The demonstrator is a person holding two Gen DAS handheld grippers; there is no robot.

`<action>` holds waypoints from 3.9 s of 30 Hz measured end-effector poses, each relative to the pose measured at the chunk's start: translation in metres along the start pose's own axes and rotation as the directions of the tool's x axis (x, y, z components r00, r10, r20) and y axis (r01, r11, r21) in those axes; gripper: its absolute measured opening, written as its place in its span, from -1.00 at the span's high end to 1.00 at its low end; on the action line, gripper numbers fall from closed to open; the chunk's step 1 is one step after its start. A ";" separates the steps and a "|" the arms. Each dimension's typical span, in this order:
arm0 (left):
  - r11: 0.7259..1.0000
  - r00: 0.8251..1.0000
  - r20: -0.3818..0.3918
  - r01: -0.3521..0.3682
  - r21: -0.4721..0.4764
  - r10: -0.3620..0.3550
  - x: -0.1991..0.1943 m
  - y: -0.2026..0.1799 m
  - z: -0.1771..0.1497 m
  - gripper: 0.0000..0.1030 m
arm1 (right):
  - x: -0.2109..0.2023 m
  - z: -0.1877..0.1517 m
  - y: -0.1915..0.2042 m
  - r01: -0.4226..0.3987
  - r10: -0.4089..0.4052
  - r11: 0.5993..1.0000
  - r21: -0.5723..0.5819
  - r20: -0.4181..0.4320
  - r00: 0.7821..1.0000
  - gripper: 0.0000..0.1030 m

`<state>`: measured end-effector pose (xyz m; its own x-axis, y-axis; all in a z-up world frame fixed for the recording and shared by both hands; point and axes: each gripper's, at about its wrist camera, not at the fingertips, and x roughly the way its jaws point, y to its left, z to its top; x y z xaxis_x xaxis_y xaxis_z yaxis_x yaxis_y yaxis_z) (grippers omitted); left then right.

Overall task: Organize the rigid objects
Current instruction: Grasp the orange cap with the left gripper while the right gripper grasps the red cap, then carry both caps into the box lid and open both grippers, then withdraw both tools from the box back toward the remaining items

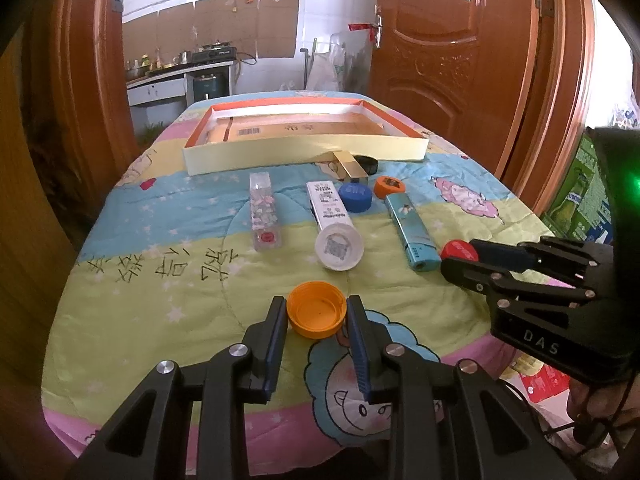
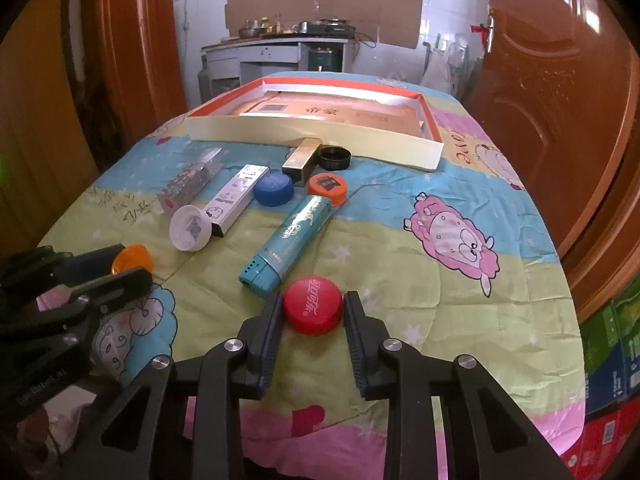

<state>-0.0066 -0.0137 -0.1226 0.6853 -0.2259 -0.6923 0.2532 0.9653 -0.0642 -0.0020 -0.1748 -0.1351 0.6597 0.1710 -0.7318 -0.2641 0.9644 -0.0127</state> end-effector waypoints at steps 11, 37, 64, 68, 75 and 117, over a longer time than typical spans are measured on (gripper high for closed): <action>1.000 0.999 0.034 0.014 0.003 -0.014 -0.016 0.001 0.012 0.41 | -0.019 0.004 -0.003 -0.032 0.031 0.999 0.031 0.037 0.999 0.40; 0.999 0.997 0.072 -0.006 0.044 0.003 0.003 0.007 0.114 0.41 | -0.028 0.079 -0.049 -0.020 0.008 0.995 0.096 0.123 0.992 0.40; 0.998 0.992 -0.124 -0.039 -0.046 0.033 0.154 0.060 0.256 0.41 | 0.109 0.234 -0.105 -0.196 0.196 0.980 0.043 0.001 0.981 0.40; 0.998 0.983 -0.182 -0.047 -0.045 0.038 0.182 0.068 0.261 0.41 | 0.144 0.250 -0.105 -0.194 0.195 0.981 0.025 -0.056 0.979 0.40; 0.998 0.969 -0.247 -0.045 -0.052 0.031 0.218 0.078 0.266 0.41 | 0.186 0.258 -0.089 -0.181 0.175 0.983 -0.038 -0.127 0.976 0.40; 0.999 0.988 -0.155 -0.001 -0.042 -0.006 0.203 0.074 0.245 -0.25 | 0.126 0.205 -0.097 -0.139 0.152 0.974 0.177 -0.062 0.986 0.01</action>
<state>0.3187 -0.0202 -0.0913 0.5697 -0.2083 -0.7950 0.2241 0.9701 -0.0936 0.2505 -0.2061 -0.0864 0.5672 0.3032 -0.7658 -0.2245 0.9515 0.2104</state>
